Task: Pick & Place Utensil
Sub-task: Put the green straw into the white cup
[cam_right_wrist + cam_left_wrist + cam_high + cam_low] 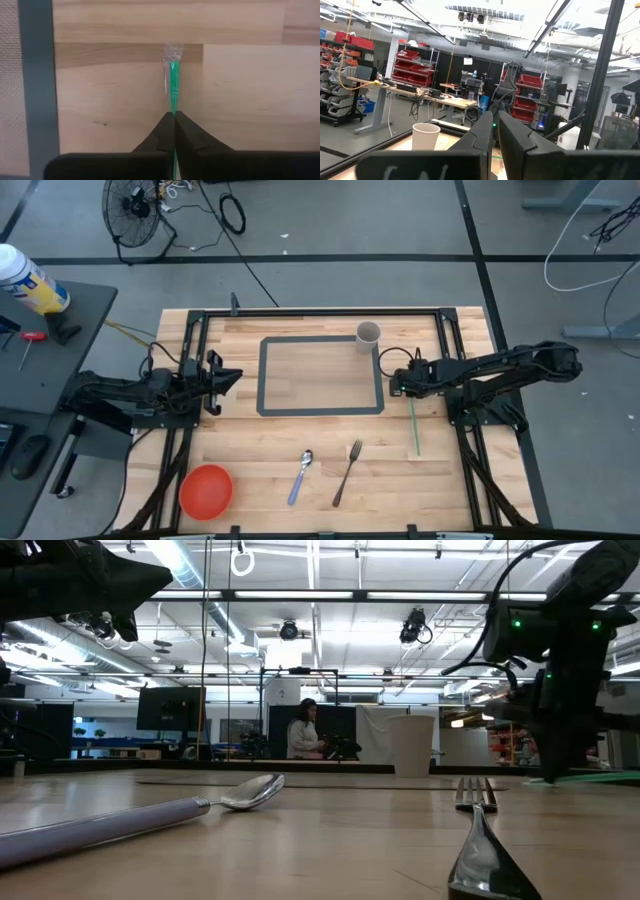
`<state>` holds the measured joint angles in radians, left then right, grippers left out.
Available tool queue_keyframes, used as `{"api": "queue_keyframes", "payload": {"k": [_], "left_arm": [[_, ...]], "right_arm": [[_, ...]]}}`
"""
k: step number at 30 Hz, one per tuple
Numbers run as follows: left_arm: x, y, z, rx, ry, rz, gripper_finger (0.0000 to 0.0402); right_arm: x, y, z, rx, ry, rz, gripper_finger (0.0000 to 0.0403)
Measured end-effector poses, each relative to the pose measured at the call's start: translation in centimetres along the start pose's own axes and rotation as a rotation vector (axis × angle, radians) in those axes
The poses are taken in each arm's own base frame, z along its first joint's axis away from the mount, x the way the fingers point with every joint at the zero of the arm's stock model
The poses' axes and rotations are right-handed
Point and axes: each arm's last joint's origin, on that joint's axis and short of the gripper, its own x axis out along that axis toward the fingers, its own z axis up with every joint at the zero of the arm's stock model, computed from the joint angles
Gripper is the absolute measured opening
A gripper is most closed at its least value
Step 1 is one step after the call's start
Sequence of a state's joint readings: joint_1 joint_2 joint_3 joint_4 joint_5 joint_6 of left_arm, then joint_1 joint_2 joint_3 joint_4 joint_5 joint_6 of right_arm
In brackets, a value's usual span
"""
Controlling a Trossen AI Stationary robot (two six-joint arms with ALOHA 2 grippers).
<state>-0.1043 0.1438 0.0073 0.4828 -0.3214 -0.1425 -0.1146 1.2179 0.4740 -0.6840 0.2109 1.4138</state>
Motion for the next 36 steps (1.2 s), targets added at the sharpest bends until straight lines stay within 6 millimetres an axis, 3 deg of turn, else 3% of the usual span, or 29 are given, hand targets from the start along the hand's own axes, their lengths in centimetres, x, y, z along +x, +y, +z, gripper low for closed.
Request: {"api": "queue_keyframes", "payload": {"k": [17, 30, 36], "left_arm": [[0.0, 0.0, 0.0, 0.0, 0.0, 0.001, 0.0032], [0.0, 0.0, 0.0, 0.001, 0.0, 0.001, 0.0032], [0.0, 0.0, 0.0, 0.001, -0.001, 0.013, 0.0032]], "right_arm": [[-0.4, 0.4, 0.1, -0.071, -0.005, 0.049, 0.0016], [-4.4, 4.4, -0.4, -0.308, -0.21, 0.281, 0.0016], [-8.3, 6.9, -0.4, -0.461, -0.39, 0.419, 0.0016]]}}
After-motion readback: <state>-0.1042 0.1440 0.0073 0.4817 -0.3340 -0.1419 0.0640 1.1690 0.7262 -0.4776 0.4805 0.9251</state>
